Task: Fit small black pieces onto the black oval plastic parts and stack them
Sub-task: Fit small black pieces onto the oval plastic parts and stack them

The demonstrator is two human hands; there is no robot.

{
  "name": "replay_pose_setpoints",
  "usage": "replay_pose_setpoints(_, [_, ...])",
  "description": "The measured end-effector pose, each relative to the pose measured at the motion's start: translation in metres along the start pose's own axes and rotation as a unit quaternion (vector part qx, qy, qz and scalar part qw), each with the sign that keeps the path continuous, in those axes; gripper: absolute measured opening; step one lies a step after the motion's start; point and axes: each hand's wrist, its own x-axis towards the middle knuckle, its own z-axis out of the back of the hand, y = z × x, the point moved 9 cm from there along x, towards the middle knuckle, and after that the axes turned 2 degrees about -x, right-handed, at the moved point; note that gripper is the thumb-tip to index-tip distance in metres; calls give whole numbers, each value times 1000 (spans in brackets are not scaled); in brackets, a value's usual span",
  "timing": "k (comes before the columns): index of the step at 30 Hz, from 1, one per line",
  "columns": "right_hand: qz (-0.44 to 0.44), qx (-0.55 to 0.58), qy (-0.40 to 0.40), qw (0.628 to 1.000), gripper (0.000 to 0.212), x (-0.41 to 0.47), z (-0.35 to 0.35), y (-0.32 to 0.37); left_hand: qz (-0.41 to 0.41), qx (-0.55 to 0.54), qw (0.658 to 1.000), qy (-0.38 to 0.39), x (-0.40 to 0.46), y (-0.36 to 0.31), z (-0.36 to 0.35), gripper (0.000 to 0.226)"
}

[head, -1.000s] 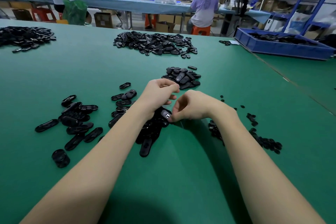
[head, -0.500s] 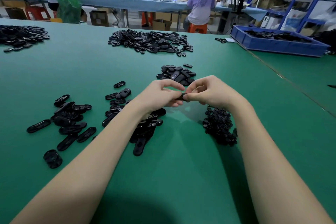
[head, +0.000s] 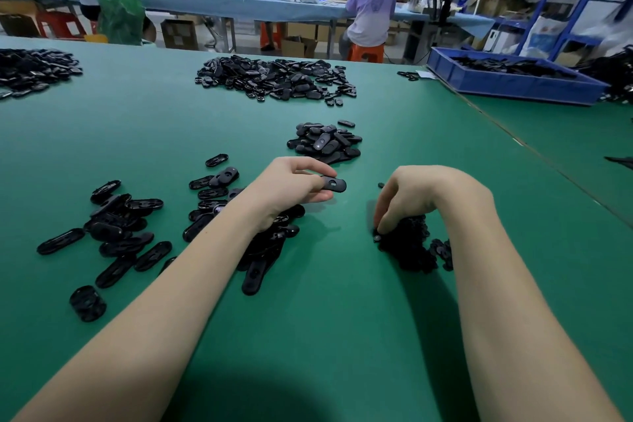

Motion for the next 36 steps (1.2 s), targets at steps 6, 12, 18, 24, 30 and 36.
replay_pose_setpoints(6, [22, 43, -28, 998, 13, 0, 5, 0, 20, -30, 999, 0, 2, 4, 0, 22])
replay_pose_setpoints(12, [33, 132, -84, 987, 8, 1, 17, -7, 27, -36, 999, 3, 4, 6, 1, 22])
replay_pose_setpoints(18, [23, 140, -103, 985, 8, 4, 15, -9, 33, -37, 999, 1, 3, 5, 0, 28])
replay_pose_setpoints(24, [144, 313, -135, 929, 11, -4, 25, 17, 34, -62, 997, 18, 2, 2, -4, 26])
replay_pose_setpoints(30, [159, 376, -144, 901, 6, 0, 21, 27, 29, -114, 992, 55, 1, 1, -8, 25])
replay_pose_setpoints(36, [142, 404, -145, 892, 8, 1, 20, 24, 27, -158, 985, 60, 1, -2, -8, 20])
